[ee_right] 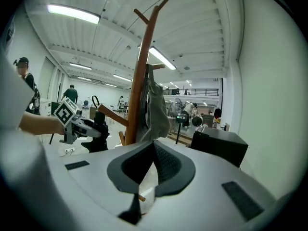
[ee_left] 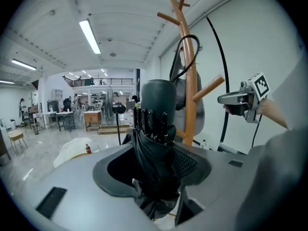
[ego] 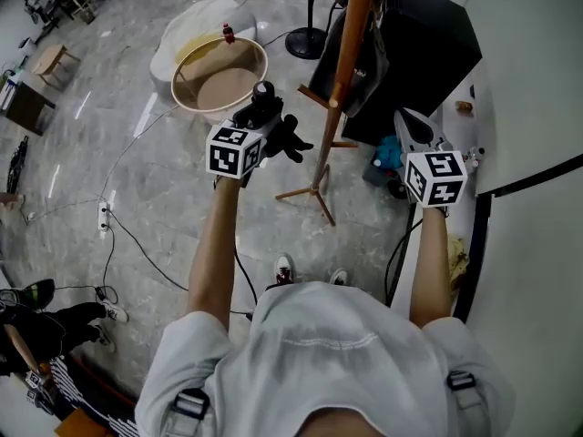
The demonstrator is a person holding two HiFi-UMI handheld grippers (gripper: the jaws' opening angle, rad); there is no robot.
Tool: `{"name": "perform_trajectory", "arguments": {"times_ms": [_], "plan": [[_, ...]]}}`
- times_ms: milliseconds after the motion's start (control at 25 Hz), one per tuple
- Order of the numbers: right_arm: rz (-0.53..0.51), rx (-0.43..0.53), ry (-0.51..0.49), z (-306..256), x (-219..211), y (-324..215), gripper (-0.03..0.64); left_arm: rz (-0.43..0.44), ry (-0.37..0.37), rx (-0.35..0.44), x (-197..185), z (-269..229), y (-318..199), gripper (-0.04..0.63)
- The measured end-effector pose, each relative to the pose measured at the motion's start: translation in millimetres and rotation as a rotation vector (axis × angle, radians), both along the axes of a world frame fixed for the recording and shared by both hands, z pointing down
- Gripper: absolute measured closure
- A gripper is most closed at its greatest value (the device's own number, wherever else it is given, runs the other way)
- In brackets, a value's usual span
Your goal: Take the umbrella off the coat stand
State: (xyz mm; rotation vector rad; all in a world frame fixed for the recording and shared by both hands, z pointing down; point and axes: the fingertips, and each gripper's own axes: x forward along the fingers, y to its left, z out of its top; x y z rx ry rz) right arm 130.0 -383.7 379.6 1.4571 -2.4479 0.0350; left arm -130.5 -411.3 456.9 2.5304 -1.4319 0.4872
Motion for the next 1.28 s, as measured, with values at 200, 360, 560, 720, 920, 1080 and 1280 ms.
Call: {"name": "perform_trajectory", "arguments": {"times_ms": [200, 360, 560, 720, 920, 1080, 1280], "plan": [[-0.039, 0.066, -0.004, -30, -9, -3, 0.594, -0.071, 0.048, 0.048, -17, -41, 21, 0.364], [-0.065, 0.103, -0.007, -44, -17, -2, 0.594, -0.117, 0.112, 0.084, -29, -71, 41, 0.364], [-0.094, 0.125, -0.026, -52, -26, 6, 0.594, -0.171, 0.150, 0.144, -47, -99, 72, 0.364], [-0.113, 0.143, -0.007, -58, -39, 14, 0.594, -0.201, 0.157, 0.174, -61, -114, 95, 0.364], [-0.120, 0.135, 0.017, -51, -44, 14, 0.594, -0.213, 0.153, 0.186, -63, -117, 107, 0.364], [-0.124, 0.123, 0.038, -40, -46, 9, 0.594, -0.210, 0.145, 0.187, -63, -113, 103, 0.364], [-0.131, 0.105, 0.045, -34, -49, 10, 0.594, -0.214, 0.140, 0.176, -67, -111, 103, 0.364]]}}
